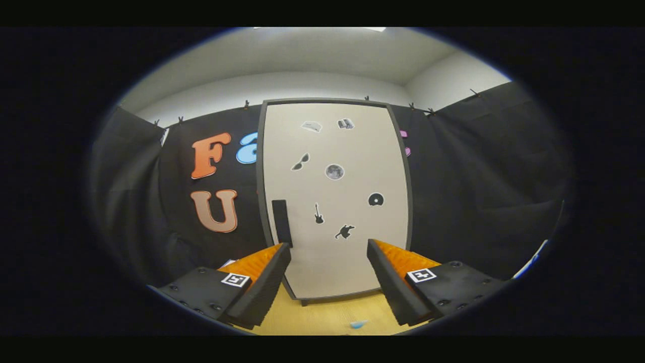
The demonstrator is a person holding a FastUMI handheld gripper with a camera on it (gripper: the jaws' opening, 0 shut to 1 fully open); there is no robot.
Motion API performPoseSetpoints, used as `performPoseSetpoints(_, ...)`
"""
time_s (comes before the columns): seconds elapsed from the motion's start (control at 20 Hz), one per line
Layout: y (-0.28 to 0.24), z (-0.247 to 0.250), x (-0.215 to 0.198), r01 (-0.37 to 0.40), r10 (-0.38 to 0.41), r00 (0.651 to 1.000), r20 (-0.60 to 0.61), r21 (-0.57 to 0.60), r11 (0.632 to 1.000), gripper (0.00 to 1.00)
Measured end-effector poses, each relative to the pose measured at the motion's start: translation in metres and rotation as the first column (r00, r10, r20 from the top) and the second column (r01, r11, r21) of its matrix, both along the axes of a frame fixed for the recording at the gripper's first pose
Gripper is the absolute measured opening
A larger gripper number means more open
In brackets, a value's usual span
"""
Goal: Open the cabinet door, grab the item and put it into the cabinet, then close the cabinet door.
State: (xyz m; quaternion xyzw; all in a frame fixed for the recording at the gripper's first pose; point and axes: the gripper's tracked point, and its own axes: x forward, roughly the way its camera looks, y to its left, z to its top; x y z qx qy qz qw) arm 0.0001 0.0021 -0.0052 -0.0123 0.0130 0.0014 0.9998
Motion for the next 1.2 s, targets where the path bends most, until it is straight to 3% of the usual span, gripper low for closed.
performPoseSetpoints(0.4,0.025,-0.001,0.026,-0.045,0.045,0.999,0.024,-0.002,0.999,0.98)
performPoseSetpoints(0.85,0.066,-0.026,0.09,-0.122,0.121,0.991,-0.052,-0.013,0.993,0.98)
performPoseSetpoints(1.2,0.085,-0.053,0.145,-0.126,0.121,0.987,-0.108,-0.047,0.991,0.98)
